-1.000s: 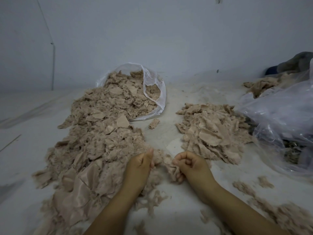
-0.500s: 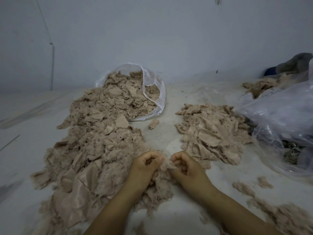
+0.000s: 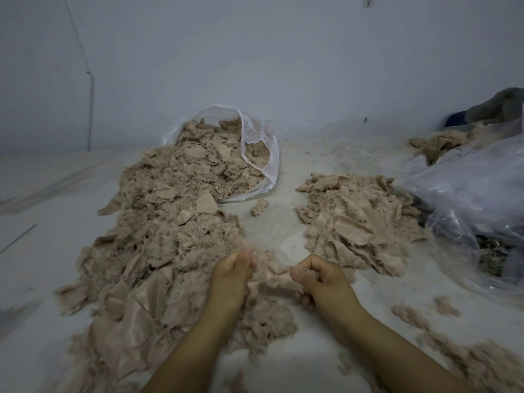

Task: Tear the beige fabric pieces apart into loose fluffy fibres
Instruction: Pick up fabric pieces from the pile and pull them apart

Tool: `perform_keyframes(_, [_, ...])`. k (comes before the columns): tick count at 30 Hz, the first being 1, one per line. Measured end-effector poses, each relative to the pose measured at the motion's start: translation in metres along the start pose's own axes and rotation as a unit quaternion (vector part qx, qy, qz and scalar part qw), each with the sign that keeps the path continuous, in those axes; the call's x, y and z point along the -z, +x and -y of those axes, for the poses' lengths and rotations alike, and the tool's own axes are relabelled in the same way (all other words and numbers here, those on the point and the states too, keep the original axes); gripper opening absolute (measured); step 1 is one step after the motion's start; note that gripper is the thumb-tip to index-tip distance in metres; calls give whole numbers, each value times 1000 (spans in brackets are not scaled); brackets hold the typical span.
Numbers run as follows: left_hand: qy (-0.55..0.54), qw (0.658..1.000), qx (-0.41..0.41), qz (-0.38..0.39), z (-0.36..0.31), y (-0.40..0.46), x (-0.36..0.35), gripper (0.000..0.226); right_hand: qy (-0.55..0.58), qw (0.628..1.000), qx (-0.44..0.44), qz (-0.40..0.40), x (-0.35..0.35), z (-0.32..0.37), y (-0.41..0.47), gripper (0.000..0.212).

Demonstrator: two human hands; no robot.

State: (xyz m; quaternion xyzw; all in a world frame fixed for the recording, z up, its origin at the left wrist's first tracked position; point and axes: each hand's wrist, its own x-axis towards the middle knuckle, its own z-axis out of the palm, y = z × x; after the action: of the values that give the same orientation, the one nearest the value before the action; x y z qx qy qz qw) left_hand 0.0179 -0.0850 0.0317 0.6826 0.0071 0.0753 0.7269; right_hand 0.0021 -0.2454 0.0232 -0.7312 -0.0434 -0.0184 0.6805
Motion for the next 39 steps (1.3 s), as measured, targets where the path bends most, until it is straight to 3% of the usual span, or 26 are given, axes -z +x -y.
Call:
perform_keyframes(3, [25, 996, -43, 77, -1, -4, 0, 23, -31, 999, 30, -4, 1, -2, -1, 19])
perform_keyframes(6, [143, 978, -85, 126, 4, -6, -4, 9, -30, 998, 49, 2, -2, -2, -2, 20])
perform_keyframes(10, [152, 975, -96, 134, 6, -6, -4, 26, -36, 997, 61, 26, -1, -1, -3, 16])
perform_keyframes(13, [166, 967, -112, 157, 6, -8, -4, 26, -48, 996, 72, 36, -2, -1, -4, 10])
perform_keyframes(17, [166, 974, -136, 69, 8, -4, -8, 46, -26, 997, 74, 9, -4, 1, -1, 18])
perform_keyframes(20, [154, 980, -126, 13, 10, -3, -11, 40, -32, 995, 83, -39, -9, 1, -1, 19])
perform_keyframes(23, [75, 992, -81, -64, 8, 5, -1, 35, -3, 991, 76, -113, -1, 1, 1, 19])
perform_keyframes(25, [21, 997, -62, -30, 5, 4, 4, 34, 15, 988, 60, -140, 5, 1, 3, 16])
perform_keyframes(29, [57, 988, -41, 138, 2, -14, -10, 32, 19, 995, 57, -77, -4, -1, -1, 18])
perform_keyframes(31, [78, 987, -46, 133, 2, -16, -14, 24, -4, 996, 69, -53, -9, -2, -3, 21])
perform_keyframes(36, [83, 986, -12, 144, 1, -13, -7, 30, -82, 992, 84, -46, -6, -2, -3, 19])
perform_keyframes(39, [79, 986, -12, 149, 0, -14, -10, 12, -128, 983, 132, -16, -4, 0, -5, 29])
